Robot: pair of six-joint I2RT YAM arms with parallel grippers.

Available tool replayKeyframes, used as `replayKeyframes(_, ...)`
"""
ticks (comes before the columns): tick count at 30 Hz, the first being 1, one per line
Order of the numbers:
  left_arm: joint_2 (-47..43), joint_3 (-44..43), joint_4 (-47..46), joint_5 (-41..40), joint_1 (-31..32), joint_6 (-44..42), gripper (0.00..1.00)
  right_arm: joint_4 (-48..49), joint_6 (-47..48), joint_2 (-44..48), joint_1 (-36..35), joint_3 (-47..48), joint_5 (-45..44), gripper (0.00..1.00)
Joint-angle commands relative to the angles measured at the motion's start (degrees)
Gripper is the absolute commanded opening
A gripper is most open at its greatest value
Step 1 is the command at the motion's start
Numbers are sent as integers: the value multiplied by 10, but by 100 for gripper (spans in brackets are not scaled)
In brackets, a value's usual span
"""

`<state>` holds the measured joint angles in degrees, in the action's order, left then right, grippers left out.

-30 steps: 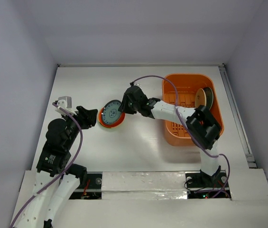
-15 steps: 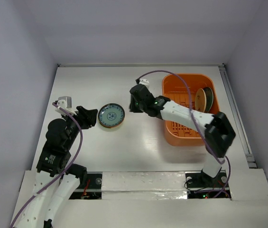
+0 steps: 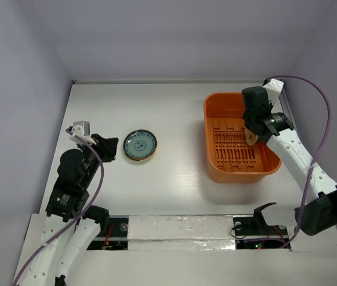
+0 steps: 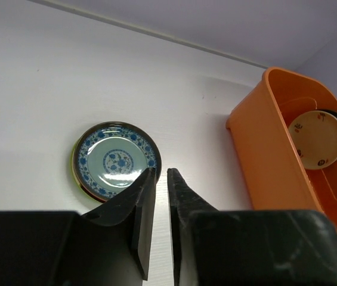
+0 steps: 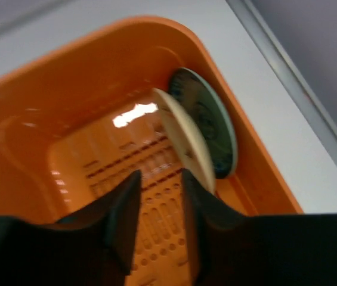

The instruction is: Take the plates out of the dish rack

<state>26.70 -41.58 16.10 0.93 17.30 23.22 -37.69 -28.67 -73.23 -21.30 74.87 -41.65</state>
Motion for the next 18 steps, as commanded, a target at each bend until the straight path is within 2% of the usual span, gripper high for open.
replayKeyframes(1, -6, 7, -23, -3, 4, 2, 9, -50, 43, -10, 37, -15, -23, 43)
replayKeyframes(2, -5, 7, -22, -3, 4, 2, 9, -47, 55, -12, 45, -18, -15, 48)
replayKeyframes(4, -6, 5, -21, -4, 4, 2, 11, -41, 63, -31, 62, -23, 14, 49)
replayKeyframes(9, -9, 5, -19, -4, 4, 1, 21, -37, 85, -83, 85, -17, 14, 48)
replayKeyframes(18, -9, 4, -19, -4, 4, 0, 23, -27, 117, -162, 100, 23, 20, 36)
